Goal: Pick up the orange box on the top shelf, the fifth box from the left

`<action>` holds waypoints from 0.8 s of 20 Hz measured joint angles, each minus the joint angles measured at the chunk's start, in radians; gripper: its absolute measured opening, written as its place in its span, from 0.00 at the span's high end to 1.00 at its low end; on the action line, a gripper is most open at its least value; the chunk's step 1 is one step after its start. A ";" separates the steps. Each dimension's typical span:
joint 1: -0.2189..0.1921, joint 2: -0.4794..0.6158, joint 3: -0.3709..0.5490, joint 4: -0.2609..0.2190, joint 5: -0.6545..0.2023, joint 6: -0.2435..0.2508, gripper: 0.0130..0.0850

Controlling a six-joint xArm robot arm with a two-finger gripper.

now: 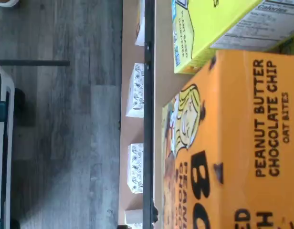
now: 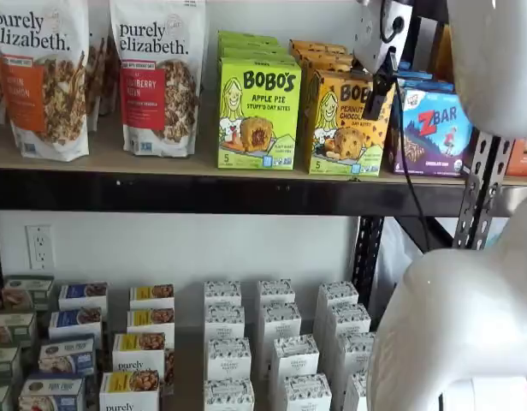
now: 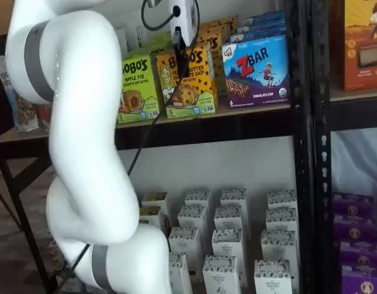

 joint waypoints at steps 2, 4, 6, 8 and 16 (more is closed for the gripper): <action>-0.002 -0.002 0.004 0.003 -0.006 -0.002 0.00; -0.004 -0.005 0.010 0.009 -0.013 -0.003 0.06; -0.006 -0.007 0.012 0.012 -0.016 -0.005 0.11; -0.006 -0.008 0.014 0.013 -0.018 -0.005 0.17; -0.012 -0.011 0.018 0.023 -0.022 -0.010 0.39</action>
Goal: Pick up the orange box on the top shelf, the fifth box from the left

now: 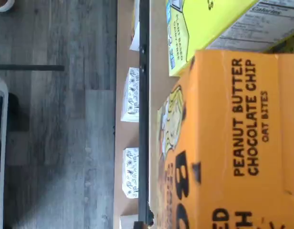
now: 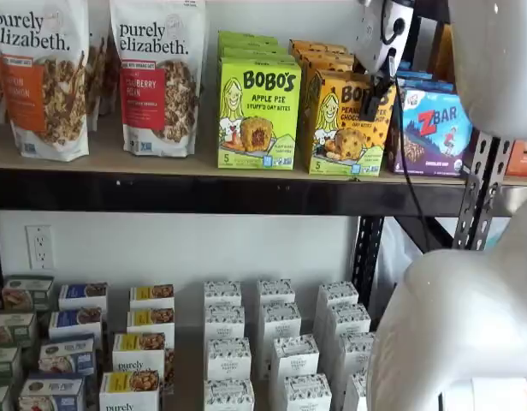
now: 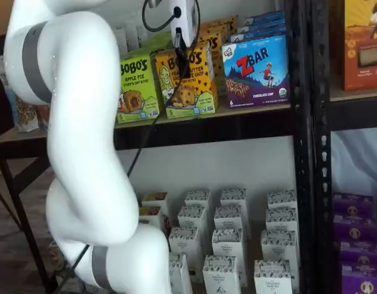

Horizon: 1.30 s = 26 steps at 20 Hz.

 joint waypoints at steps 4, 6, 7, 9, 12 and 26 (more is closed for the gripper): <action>-0.004 0.002 -0.005 0.005 0.007 -0.003 0.50; -0.004 0.004 -0.008 0.004 0.011 -0.003 0.50; -0.004 0.004 -0.009 0.003 0.013 -0.002 0.50; -0.003 0.005 -0.010 0.003 0.015 -0.002 0.50; -0.003 0.004 -0.009 0.006 0.013 -0.001 0.50; -0.004 -0.003 0.002 0.014 -0.003 -0.002 0.50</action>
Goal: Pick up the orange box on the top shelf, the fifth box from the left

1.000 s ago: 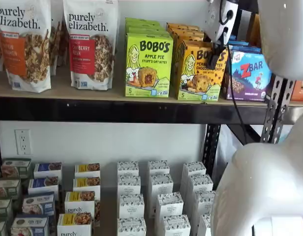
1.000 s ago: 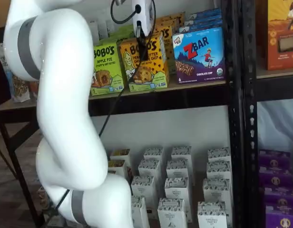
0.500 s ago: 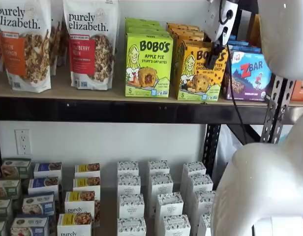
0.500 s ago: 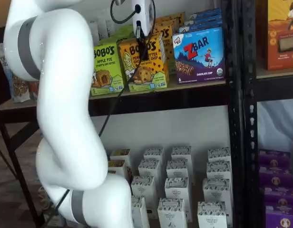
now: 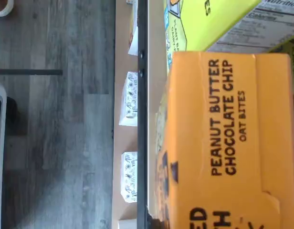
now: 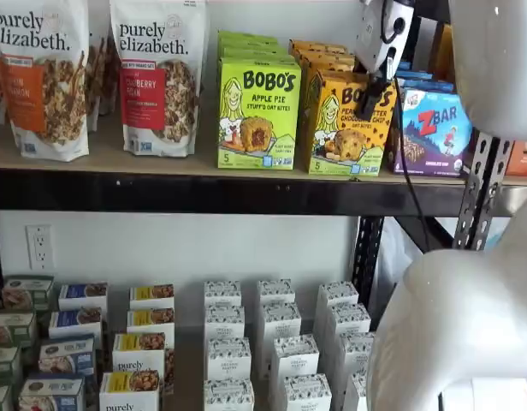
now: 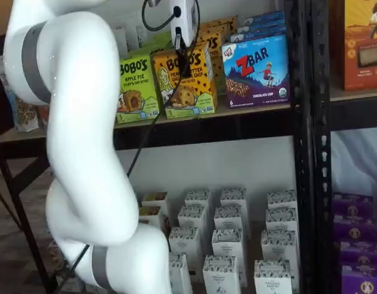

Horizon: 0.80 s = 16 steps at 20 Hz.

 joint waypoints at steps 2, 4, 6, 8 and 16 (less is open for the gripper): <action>-0.001 -0.002 0.002 0.002 -0.003 -0.001 0.50; -0.003 -0.004 0.004 0.007 -0.008 -0.002 0.56; -0.005 -0.006 0.006 0.013 -0.011 -0.003 0.61; -0.006 -0.006 0.005 0.016 -0.011 -0.004 0.67; -0.010 -0.005 0.000 0.021 -0.003 -0.006 0.83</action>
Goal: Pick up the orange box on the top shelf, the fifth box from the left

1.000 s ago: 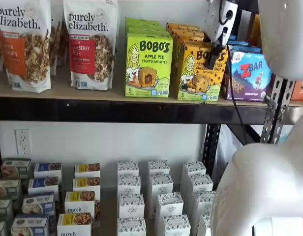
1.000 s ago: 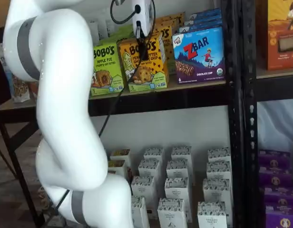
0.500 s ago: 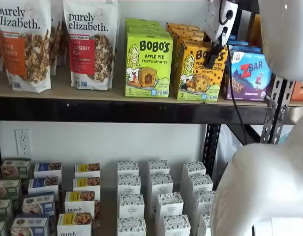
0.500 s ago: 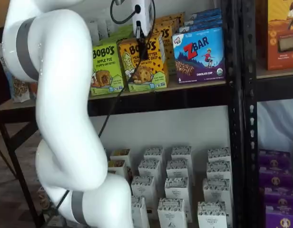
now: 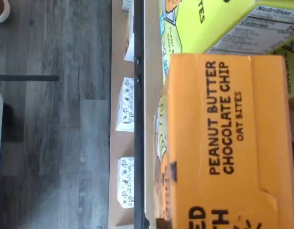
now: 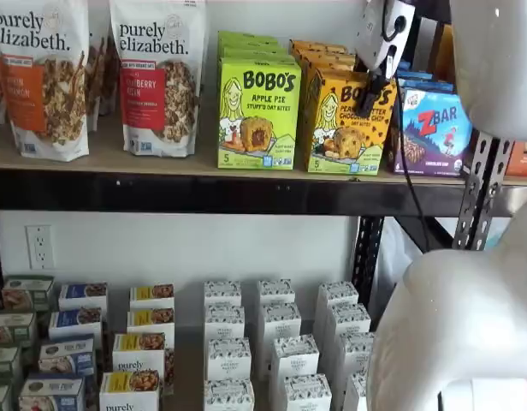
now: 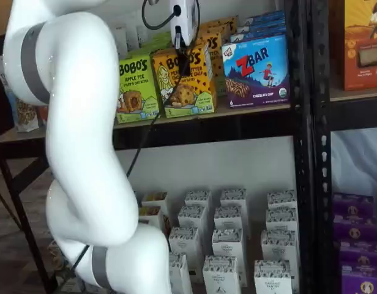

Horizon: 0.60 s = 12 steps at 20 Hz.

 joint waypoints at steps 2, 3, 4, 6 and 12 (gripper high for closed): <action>0.003 0.004 -0.007 -0.008 0.012 0.003 0.83; 0.005 0.006 -0.012 -0.010 0.020 0.005 0.83; 0.006 0.007 -0.014 -0.009 0.024 0.006 0.83; 0.007 0.008 -0.021 -0.006 0.037 0.009 0.83; 0.015 0.000 -0.043 -0.005 0.081 0.023 0.83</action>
